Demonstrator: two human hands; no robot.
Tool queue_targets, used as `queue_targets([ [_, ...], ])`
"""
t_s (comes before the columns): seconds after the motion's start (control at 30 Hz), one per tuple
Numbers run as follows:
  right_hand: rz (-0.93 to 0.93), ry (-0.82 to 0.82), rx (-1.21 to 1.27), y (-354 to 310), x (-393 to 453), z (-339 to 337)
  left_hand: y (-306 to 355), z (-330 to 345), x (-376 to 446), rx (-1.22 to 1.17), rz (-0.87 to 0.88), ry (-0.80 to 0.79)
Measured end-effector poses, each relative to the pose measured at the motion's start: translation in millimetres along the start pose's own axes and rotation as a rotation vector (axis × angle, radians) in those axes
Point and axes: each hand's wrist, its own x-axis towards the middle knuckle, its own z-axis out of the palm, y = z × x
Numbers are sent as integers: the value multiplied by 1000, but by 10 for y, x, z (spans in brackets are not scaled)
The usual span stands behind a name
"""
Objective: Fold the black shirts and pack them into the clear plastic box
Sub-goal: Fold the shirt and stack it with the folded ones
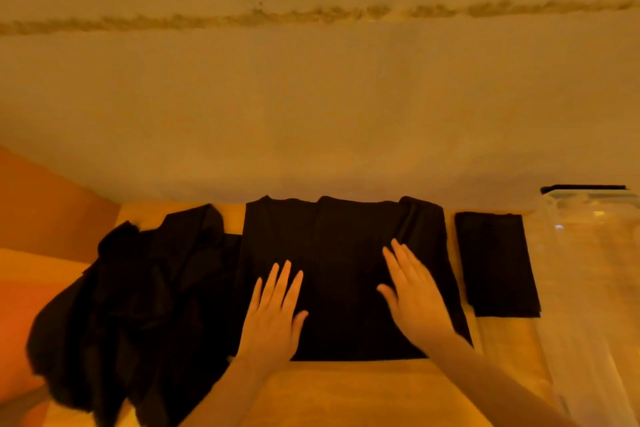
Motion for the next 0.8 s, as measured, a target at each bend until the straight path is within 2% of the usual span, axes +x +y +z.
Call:
queue_targets([
  [0.07,20,-81,-60,69,-204,241,-65,145,-106,15,-49,-68],
  [0.17,91,-113,-138,266,-406,406,-136,265,-256,28,-76,-136],
  [0.37,83,-94,-172,360,-741,525,21,359,-647,15,-106,-101],
  [0.6,90,-107,-170,359,-1233,671,94,456,-1119,5,-71,-140],
  [0.7,86,-74,-124,316,-1440,698,174,402,-1294,-27,-74,-159],
  [0.8,140,65,3,285,-1267,501,198,151,-1022,-76,-7,-63],
])
